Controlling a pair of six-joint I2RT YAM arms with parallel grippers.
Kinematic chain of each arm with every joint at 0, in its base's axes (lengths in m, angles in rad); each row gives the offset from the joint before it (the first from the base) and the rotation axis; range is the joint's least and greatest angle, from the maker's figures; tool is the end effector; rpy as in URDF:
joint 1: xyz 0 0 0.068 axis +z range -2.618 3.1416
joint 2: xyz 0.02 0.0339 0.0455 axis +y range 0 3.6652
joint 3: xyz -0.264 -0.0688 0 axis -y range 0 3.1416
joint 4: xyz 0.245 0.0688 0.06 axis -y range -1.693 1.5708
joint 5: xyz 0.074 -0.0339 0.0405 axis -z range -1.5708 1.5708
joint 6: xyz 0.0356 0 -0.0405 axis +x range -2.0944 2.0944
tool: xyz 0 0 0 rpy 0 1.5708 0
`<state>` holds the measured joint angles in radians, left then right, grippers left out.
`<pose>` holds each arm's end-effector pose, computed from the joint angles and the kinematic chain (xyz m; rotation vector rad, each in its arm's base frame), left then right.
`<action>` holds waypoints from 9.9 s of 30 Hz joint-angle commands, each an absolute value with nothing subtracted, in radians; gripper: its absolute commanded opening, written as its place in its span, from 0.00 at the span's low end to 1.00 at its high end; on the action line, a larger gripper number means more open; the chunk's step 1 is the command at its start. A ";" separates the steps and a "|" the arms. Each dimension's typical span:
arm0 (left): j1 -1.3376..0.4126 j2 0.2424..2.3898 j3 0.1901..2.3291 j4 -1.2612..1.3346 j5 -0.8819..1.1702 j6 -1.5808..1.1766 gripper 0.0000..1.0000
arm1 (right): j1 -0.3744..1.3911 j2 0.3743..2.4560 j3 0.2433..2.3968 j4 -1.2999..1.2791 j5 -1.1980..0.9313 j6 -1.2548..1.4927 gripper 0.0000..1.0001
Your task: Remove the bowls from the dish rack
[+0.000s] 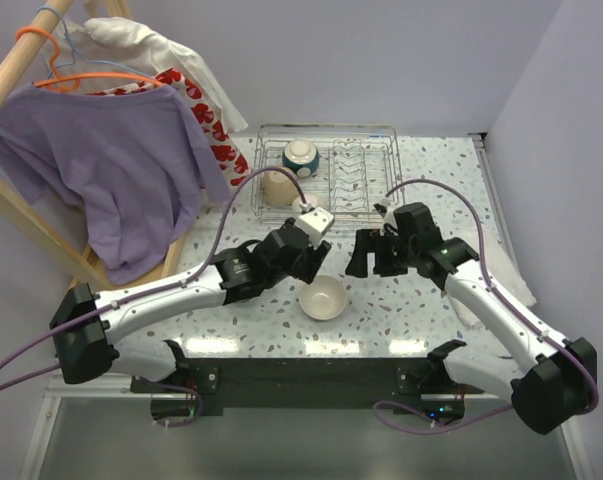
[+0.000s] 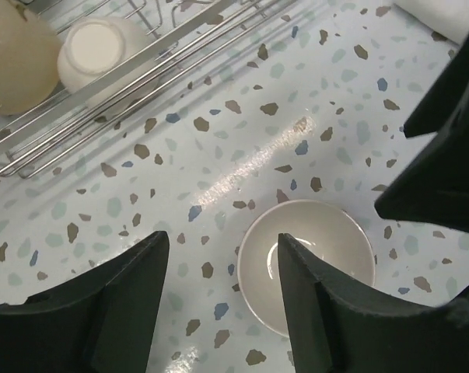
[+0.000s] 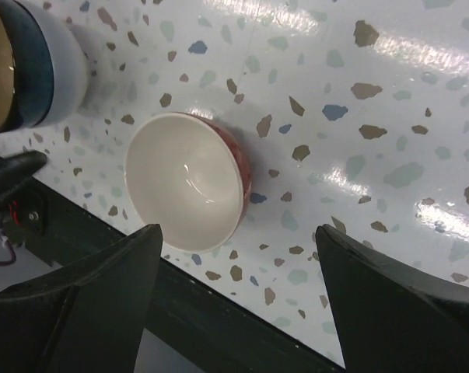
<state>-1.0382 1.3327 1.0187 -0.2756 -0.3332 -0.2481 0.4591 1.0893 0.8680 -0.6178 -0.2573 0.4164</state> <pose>0.1617 -0.2515 0.2916 0.6466 2.0506 -0.3979 0.1953 0.1067 0.2716 -0.1769 2.4919 0.6975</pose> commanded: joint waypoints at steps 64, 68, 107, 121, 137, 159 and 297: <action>-0.681 0.302 0.515 -0.238 -0.867 -0.327 0.80 | 1.031 2.072 2.057 -0.882 -0.015 0.262 0.00; -0.681 0.308 0.520 -0.241 -0.867 -0.324 0.80 | 1.034 2.091 2.039 -0.879 0.014 0.258 0.00; -0.680 0.377 0.525 -0.238 -0.790 -0.302 0.79 | 1.031 1.938 1.804 -0.617 0.075 0.330 0.68; -0.681 0.475 0.526 -0.203 -0.670 -0.270 0.80 | 0.898 1.643 1.557 -0.525 0.086 0.362 0.89; -0.680 1.027 0.917 -0.316 -0.413 -0.255 0.82 | 0.611 1.276 1.100 -0.408 0.040 0.364 0.93; -0.680 1.192 1.028 -0.333 -0.356 -0.271 0.83 | 0.219 1.595 1.296 -0.291 -0.140 0.356 0.93; -0.864 2.002 1.913 -0.577 -0.542 -0.104 1.00 | 0.459 0.817 0.802 -0.551 0.048 0.394 0.98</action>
<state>-0.8692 2.1719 1.9297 -0.5846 -0.5915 -0.0315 0.4564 0.7662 0.7158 -0.5877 0.1562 0.4232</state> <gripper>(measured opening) 0.996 0.982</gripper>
